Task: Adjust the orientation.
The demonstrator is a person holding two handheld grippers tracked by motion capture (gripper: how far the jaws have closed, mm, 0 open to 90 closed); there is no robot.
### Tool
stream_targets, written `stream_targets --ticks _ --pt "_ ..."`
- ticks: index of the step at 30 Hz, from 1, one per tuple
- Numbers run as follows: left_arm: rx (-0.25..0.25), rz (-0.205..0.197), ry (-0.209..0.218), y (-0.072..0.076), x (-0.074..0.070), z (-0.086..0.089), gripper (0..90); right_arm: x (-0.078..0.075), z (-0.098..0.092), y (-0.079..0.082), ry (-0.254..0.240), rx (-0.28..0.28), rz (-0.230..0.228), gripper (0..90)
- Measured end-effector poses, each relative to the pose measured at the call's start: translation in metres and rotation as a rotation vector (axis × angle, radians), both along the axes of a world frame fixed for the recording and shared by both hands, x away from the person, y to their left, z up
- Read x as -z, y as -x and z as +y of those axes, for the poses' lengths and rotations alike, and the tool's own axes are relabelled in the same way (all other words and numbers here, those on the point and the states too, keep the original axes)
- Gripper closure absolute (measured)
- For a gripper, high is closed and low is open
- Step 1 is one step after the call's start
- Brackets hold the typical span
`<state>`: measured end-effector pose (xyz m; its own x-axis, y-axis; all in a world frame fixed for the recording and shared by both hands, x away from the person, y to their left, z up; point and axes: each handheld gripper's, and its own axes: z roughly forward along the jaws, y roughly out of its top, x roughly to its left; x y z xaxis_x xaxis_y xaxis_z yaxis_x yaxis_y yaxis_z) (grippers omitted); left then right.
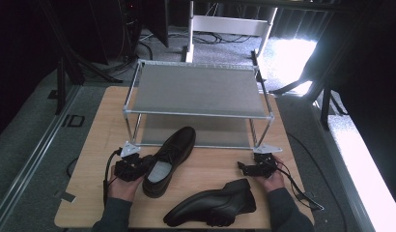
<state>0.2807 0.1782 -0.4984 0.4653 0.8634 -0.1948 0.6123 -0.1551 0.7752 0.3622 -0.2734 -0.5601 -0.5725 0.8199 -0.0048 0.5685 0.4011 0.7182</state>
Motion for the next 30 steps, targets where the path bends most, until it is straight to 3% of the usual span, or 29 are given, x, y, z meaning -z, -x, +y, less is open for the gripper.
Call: stream_targets --ticks 3,6,9,12,14,17,21,26,30 --pt "-0.008 -0.071 -0.008 0.008 -0.002 0.009 63.5 0.0 0.0 0.0 0.0 0.001 0.0 13.5" --pt "-0.009 -0.142 -0.007 0.019 -0.008 0.018 60.7 0.0 0.0 0.0 0.0 0.001 0.0 13.6" --pt "-0.014 -0.171 -0.013 0.026 -0.009 0.025 59.9 0.0 0.0 0.001 -0.003 0.0 -0.008 19.7" --pt "-0.034 -0.155 -0.047 0.027 0.0 0.03 60.0 -0.001 -0.002 0.005 -0.018 0.004 -0.026 36.3" --pt "-0.038 -0.139 -0.06 0.026 0.007 0.03 60.4 -0.005 -0.003 0.007 -0.006 0.014 -0.015 50.8" --pt "-0.029 -0.105 -0.062 0.022 0.019 0.03 60.7 -0.009 -0.005 0.012 0.006 0.019 0.0 54.3" --pt "-0.017 -0.082 -0.097 0.02 0.027 0.027 60.8 -0.029 -0.008 0.027 -0.042 -0.006 -0.029 59.2" --pt "-0.007 -0.07 -0.107 0.02 0.029 0.026 62.8 -0.055 -0.007 0.059 -0.018 -0.087 -0.067 69.5" --pt "0.004 -0.061 -0.105 0.02 0.031 0.024 64.4 -0.076 -0.006 0.087 -0.033 -0.169 -0.087 76.8"
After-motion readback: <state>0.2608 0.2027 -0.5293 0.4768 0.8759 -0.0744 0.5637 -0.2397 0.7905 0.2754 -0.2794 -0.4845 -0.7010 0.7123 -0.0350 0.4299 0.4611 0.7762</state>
